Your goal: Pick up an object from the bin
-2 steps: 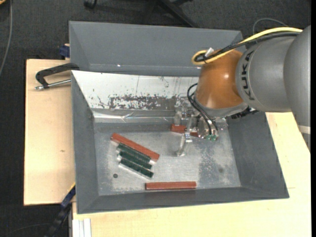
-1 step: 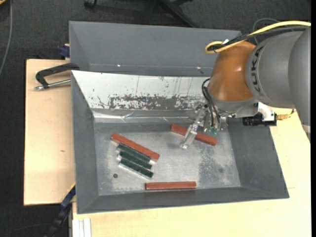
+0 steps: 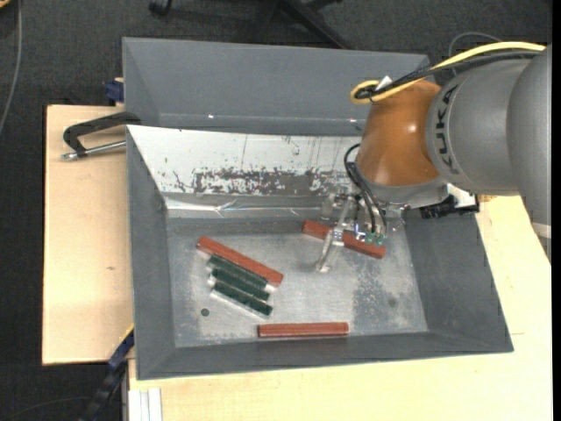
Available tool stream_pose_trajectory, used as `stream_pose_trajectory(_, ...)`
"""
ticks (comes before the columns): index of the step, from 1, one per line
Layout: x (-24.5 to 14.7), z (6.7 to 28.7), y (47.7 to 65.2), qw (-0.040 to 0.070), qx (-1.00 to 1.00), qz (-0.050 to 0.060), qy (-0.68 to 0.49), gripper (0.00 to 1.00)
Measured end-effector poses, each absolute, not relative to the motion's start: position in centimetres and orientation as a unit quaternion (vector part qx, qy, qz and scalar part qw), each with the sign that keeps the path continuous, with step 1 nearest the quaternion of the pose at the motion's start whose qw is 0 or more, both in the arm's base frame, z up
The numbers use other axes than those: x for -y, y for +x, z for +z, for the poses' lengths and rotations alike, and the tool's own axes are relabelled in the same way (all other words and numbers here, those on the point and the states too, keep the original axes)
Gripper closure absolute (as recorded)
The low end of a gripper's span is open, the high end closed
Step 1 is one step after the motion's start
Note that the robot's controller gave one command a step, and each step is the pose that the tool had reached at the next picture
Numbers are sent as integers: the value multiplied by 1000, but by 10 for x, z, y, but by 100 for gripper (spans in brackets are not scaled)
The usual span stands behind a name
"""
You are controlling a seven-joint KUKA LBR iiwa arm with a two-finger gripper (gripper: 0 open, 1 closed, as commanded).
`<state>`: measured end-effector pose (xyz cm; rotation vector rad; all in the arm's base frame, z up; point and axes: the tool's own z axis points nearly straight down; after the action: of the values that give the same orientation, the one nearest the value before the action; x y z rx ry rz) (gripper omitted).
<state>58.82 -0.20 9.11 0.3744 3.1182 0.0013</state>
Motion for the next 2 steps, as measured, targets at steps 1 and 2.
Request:
stream_pose_trajectory(1,3,83,584,1,-999,1,53,0)
stream_pose_trajectory(2,11,71,586,0,-981,1,193,100)
